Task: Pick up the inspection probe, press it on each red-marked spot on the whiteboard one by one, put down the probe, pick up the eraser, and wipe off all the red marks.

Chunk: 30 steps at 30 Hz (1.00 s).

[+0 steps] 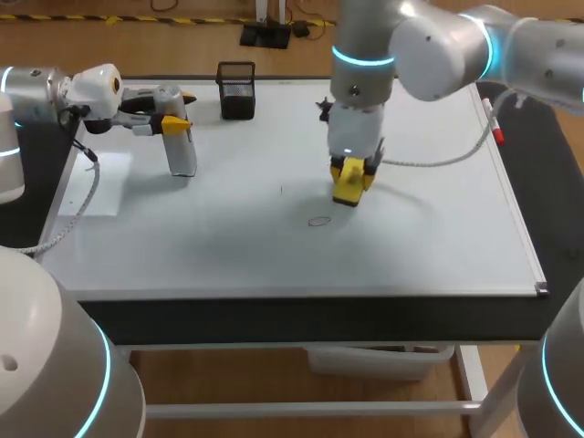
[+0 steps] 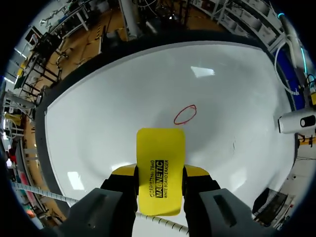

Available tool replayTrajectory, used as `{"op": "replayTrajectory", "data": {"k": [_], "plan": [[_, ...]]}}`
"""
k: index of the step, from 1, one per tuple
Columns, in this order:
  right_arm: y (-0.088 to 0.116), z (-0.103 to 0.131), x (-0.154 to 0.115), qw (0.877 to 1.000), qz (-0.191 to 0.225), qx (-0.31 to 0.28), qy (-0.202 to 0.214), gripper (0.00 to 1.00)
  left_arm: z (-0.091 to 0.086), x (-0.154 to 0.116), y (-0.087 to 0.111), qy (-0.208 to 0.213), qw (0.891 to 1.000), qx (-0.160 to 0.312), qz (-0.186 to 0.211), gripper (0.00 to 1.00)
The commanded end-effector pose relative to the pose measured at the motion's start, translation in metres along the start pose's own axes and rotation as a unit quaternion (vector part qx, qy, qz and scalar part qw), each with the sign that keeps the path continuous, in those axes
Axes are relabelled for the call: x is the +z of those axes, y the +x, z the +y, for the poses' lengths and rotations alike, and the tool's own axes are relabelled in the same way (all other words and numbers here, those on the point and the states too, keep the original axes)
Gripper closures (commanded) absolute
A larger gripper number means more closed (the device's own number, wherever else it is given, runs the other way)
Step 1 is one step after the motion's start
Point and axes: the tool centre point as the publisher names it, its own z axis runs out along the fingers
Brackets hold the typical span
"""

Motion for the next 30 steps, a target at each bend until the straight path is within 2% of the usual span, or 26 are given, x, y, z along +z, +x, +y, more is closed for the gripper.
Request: {"op": "replayTrajectory", "data": {"k": [1,11,14,15,30], "plan": [[-0.008,0.015,0.001,1.000,0.010,-0.008,0.012,1.00,-0.001,0.000,0.001,0.000,1.000,0.001,-0.001,1.00],[-0.017,0.041,0.008,0.999,0.013,-0.028,0.018,1.00,-0.001,0.000,0.001,0.000,1.000,0.001,-0.001,1.00],[-0.021,0.047,0.009,0.999,0.016,-0.033,0.008,1.00,-0.001,0.000,0.001,0.000,1.000,0.001,-0.001,1.00],[-0.021,0.047,0.007,0.999,0.004,-0.042,0.013,1.00,-0.001,0.000,0.001,0.000,1.000,0.001,-0.001,1.00],[-0.021,0.047,0.007,0.999,0.004,-0.042,0.013,1.00,-0.001,0.000,0.001,0.000,1.000,0.001,-0.001,1.00]]}}
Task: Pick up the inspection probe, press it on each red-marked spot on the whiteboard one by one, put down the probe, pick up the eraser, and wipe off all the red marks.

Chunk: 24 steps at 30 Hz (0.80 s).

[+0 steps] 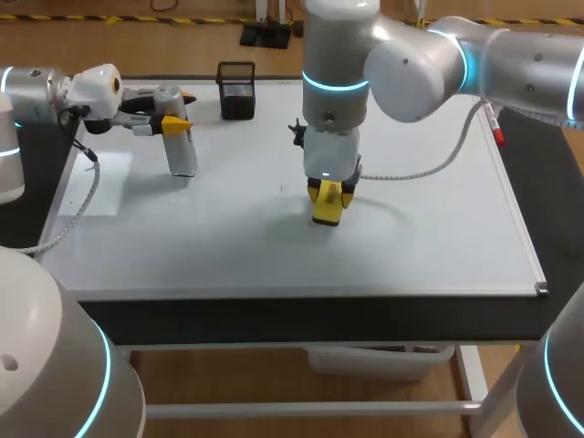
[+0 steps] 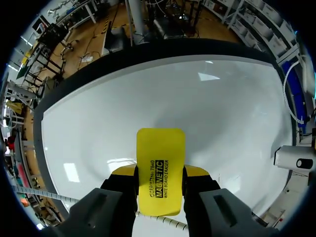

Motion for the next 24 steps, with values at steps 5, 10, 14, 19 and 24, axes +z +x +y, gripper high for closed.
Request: {"op": "replayTrajectory", "data": {"k": [5,10,14,19,24], "plan": [[0.004,0.000,0.000,1.000,-0.008,-0.001,-0.001,1.00,-0.001,0.001,0.001,0.000,1.000,0.001,-0.001,1.00],[-0.002,0.005,0.001,1.000,-0.013,-0.017,0.001,1.00,-0.001,0.001,0.001,0.000,1.000,0.001,-0.001,1.00],[-0.011,0.011,0.003,0.999,-0.014,-0.033,0.001,1.00,-0.001,0.001,0.001,0.000,1.000,0.001,-0.001,1.00],[-0.025,0.016,0.010,0.998,-0.016,-0.052,-0.004,1.00,-0.001,0.001,0.001,0.000,1.000,0.001,-0.001,1.00],[-0.036,0.019,0.017,0.998,-0.013,-0.067,-0.010,1.00,-0.001,0.001,0.001,0.000,1.000,0.001,-0.001,1.00]]}}
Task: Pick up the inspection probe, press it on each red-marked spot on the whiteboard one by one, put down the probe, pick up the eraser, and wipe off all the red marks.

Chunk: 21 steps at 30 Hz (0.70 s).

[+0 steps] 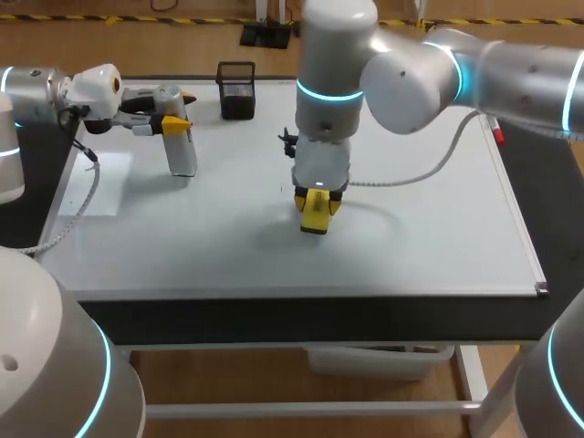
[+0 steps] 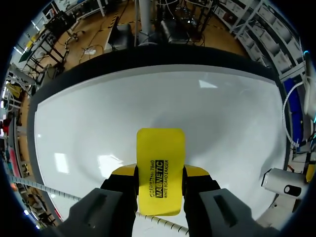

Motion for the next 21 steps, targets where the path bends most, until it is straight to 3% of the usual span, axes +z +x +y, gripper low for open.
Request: {"op": "replayTrajectory", "data": {"k": [1,21], "plan": [[-0.011,-0.005,0.010,1.000,0.008,-0.005,-0.007,1.00,-0.001,0.001,0.001,0.000,1.000,0.001,-0.001,1.00],[-0.021,-0.011,0.027,1.000,0.004,-0.024,-0.019,1.00,-0.001,0.001,0.001,0.000,1.000,0.001,-0.001,1.00]]}}
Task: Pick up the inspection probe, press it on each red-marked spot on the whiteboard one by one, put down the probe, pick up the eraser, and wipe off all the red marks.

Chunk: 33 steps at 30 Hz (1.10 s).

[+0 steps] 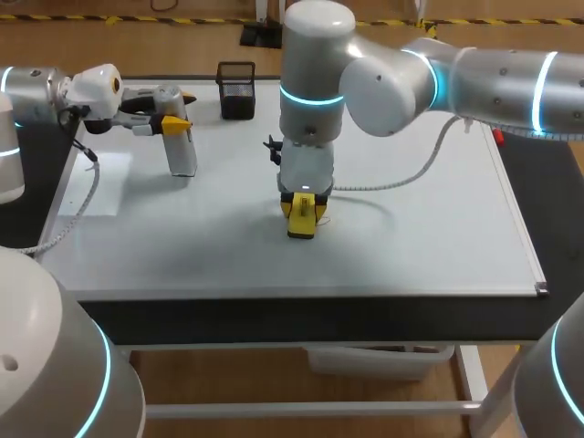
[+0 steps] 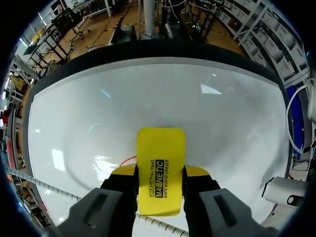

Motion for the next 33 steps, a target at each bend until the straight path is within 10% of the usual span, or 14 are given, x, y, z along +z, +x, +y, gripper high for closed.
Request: {"op": "replayTrajectory", "data": {"k": [1,33], "plan": [[0.002,-0.002,0.005,1.000,0.000,-0.001,0.002,1.00,-0.001,0.001,0.001,0.000,1.000,0.001,-0.001,1.00],[0.060,0.014,0.006,0.999,-0.001,0.052,0.007,1.00,-0.001,0.001,0.001,0.000,1.000,0.001,-0.001,1.00]]}}
